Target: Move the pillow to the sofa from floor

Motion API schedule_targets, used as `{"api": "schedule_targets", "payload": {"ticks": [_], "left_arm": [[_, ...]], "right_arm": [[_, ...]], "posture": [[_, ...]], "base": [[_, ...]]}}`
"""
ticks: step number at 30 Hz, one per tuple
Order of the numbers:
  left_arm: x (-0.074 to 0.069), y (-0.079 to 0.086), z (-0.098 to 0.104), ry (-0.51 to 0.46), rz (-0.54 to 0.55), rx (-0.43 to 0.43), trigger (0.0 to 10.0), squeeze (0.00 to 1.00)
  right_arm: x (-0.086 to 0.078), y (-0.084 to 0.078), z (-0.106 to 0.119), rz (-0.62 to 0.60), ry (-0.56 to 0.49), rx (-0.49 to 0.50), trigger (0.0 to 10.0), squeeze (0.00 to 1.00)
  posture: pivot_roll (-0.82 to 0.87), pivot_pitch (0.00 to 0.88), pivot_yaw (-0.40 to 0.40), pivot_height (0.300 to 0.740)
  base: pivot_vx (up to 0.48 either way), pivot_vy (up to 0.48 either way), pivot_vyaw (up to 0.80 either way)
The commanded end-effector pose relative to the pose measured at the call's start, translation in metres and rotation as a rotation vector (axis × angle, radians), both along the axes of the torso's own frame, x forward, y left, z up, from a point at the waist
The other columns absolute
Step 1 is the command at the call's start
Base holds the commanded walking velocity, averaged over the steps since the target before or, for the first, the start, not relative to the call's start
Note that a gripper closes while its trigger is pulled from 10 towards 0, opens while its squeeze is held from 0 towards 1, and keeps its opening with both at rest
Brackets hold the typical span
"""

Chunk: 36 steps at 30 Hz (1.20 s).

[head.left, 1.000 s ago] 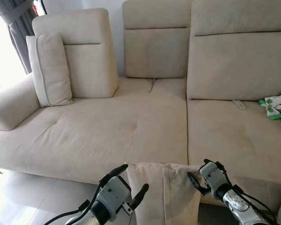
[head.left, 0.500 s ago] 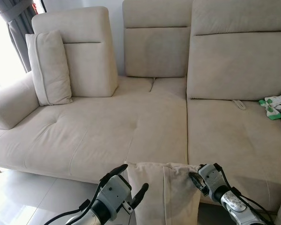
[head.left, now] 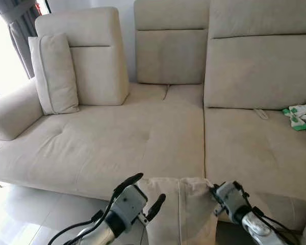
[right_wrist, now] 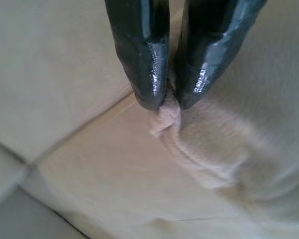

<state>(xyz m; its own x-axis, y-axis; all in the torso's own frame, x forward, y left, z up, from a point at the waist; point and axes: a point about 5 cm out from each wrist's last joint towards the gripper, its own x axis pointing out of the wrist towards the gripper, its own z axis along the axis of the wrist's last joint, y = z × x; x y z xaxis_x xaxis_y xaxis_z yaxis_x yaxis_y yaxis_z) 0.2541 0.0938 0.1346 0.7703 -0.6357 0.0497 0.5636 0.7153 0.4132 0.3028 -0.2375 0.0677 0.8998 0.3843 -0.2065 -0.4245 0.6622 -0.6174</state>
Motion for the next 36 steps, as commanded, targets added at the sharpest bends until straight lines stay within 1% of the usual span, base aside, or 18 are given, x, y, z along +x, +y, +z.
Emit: {"api": "schedule_targets", "payload": {"ticks": [1, 5, 8, 10, 12, 14, 18, 19, 21, 27, 28, 29, 31, 32, 33, 34, 35, 36], "left_arm": [[0.003, 0.008, -0.007, 0.019, 0.009, 0.037, 10.0, 0.00], [0.005, 0.011, -0.019, 0.079, -0.046, 0.102, 10.0, 0.00], [0.003, 0.016, -0.033, 0.129, -0.085, 0.139, 10.0, 0.00], [0.001, 0.022, -0.046, 0.136, -0.133, 0.245, 10.0, 0.00], [-0.002, 0.026, -0.056, 0.150, -0.189, 0.331, 10.0, 0.00], [-0.002, 0.026, -0.058, 0.155, -0.211, 0.338, 10.0, 0.00], [0.001, 0.019, -0.058, 0.151, -0.247, 0.340, 10.0, 0.00], [0.001, 0.019, -0.058, 0.151, -0.247, 0.340, 10.0, 0.00], [0.008, 0.011, -0.050, 0.107, -0.265, 0.319, 10.0, 0.00], [0.019, 0.001, -0.037, 0.021, -0.275, 0.299, 10.0, 0.00], [0.022, 0.001, -0.038, 0.013, -0.277, 0.328, 10.0, 0.00], [0.022, 0.001, -0.038, 0.013, -0.277, 0.328, 10.0, 0.00], [0.028, 0.005, -0.044, 0.042, -0.293, 0.402, 10.0, 0.00], [0.028, 0.005, -0.044, 0.042, -0.293, 0.402, 10.0, 0.00], [0.029, 0.007, -0.045, 0.057, -0.297, 0.421, 10.0, 0.00], [0.031, 0.011, -0.049, 0.072, -0.306, 0.472, 10.0, 0.00], [0.031, 0.011, -0.049, 0.072, -0.306, 0.472, 10.0, 0.00], [0.032, 0.013, -0.050, 0.077, -0.311, 0.500, 10.0, 0.00]], "right_arm": [[-0.008, 0.002, -0.007, 0.069, 0.022, -0.069, 0.0, 0.00], [-0.026, -0.009, -0.016, 0.132, 0.055, -0.156, 0.0, 0.00], [-0.040, -0.023, -0.025, 0.123, 0.099, -0.214, 0.0, 0.00], [-0.049, -0.033, -0.027, 0.116, 0.110, -0.240, 0.0, 0.00], [-0.054, -0.036, -0.025, 0.127, 0.096, -0.256, 0.0, 0.00], [-0.055, -0.035, -0.024, 0.148, 0.079, -0.276, 0.0, 0.00], [-0.053, -0.018, -0.021, 0.272, 0.020, -0.332, 0.0, 0.00], [-0.053, -0.018, -0.021, 0.272, 0.020, -0.332, 0.0, 0.00], [-0.048, -0.008, -0.014, 0.338, -0.022, -0.360, 0.0, 0.00], [-0.041, 0.000, -0.003, 0.420, -0.067, -0.413, 0.0, 0.00], [-0.041, 0.002, 0.000, 0.442, -0.082, -0.425, 0.0, 0.00], [-0.041, 0.002, 0.000, 0.442, -0.082, -0.425, 0.0, 0.00], [-0.041, 0.004, 0.005, 0.475, -0.111, -0.445, 0.0, 0.00], [-0.041, 0.004, 0.005, 0.475, -0.111, -0.445, 0.0, 0.00], [-0.044, 0.004, 0.003, 0.487, -0.106, -0.456, 0.0, 0.00], [-0.052, 0.004, -0.002, 0.518, -0.096, -0.472, 0.0, 0.00], [-0.052, 0.004, -0.002, 0.518, -0.096, -0.472, 0.0, 0.00], [-0.055, 0.004, -0.004, 0.532, -0.092, -0.474, 0.0, 0.00]], "posture": [[0.35, 0.066, 0.087, 0.551], [0.33, 0.052, 0.080, 0.551], [0.30, 0.038, 0.078, 0.551], [0.28, 0.022, 0.069, 0.551], [0.27, 0.017, 0.068, 0.551], [0.27, 0.017, 0.068, 0.551], [0.23, 0.000, 0.070, 0.551], [0.23, 0.000, 0.070, 0.551], [0.22, 0.000, 0.073, 0.551], [0.21, 0.000, 0.068, 0.551], [0.21, 0.000, 0.062, 0.551], [0.21, 0.000, 0.062, 0.551], [0.21, 0.000, 0.056, 0.551], [0.21, 0.000, 0.056, 0.551], [0.22, 0.000, 0.052, 0.551], [0.23, 0.000, 0.046, 0.551], [0.23, 0.000, 0.046, 0.551], [0.23, 0.000, 0.045, 0.551]], "base": [[0.000, 0.000, 0.00], [0.000, 0.000, 0.00], [0.000, 0.000, 0.00], [0.000, 0.000, 0.00], [0.000, 0.000, 0.00], [0.000, 0.000, 0.00], [0.000, 0.000, 0.00], [0.000, 0.000, 0.00], [0.000, 0.000, 0.00], [0.000, 0.000, 0.00], [0.000, 0.000, 0.00], [0.000, 0.000, 0.00], [0.000, 0.000, 0.00], [0.000, 0.000, 0.00], [0.000, 0.000, 0.00], [0.000, 0.000, 0.00], [0.000, 0.000, 0.00], [0.000, 0.000, 0.00]]}}
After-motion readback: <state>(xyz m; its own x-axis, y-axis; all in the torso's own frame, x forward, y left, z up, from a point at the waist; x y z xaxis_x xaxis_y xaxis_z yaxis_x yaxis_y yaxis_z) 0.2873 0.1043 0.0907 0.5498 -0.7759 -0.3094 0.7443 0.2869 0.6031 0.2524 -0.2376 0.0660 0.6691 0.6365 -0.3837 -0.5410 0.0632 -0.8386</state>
